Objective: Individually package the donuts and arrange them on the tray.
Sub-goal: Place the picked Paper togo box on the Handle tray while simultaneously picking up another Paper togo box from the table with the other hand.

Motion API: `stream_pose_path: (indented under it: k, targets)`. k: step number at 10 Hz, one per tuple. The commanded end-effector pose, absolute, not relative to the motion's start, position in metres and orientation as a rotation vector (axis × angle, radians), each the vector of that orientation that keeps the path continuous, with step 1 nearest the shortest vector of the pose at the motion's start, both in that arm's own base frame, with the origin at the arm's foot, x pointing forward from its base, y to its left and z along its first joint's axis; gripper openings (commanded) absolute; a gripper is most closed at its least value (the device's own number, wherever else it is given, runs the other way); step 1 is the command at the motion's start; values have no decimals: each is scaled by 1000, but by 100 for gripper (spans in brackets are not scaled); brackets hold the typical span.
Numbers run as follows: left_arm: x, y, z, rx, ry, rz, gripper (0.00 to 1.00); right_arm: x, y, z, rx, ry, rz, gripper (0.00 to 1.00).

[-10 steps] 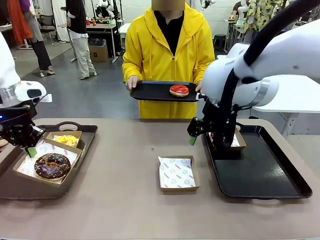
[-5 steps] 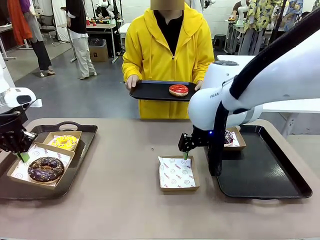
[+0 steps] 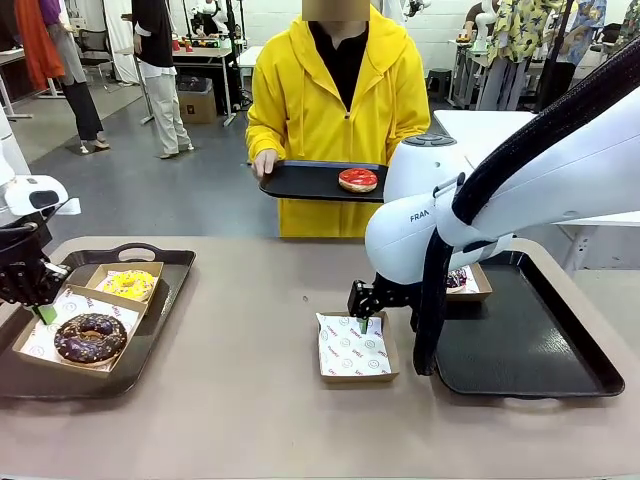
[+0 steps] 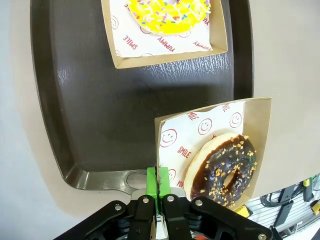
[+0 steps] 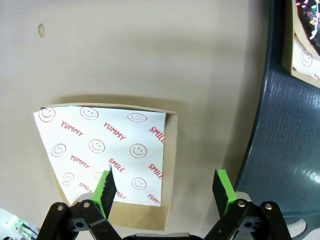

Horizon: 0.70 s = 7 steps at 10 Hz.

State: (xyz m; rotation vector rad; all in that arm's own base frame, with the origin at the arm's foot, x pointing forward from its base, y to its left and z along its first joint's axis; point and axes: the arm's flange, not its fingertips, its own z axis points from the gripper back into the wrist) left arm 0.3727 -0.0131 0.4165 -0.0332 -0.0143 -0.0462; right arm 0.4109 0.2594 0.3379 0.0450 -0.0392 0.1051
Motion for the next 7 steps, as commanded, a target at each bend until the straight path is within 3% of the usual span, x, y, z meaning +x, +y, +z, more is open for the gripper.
stream_pose_path:
  k: [1,7]
  targets:
    - [372,-13,417,-34,-15,-45,1,414,258,339,50,-42,116,100]
    - [378,-14,409,3,-24,-37,1,404,264,326,-2,-71,14,100]
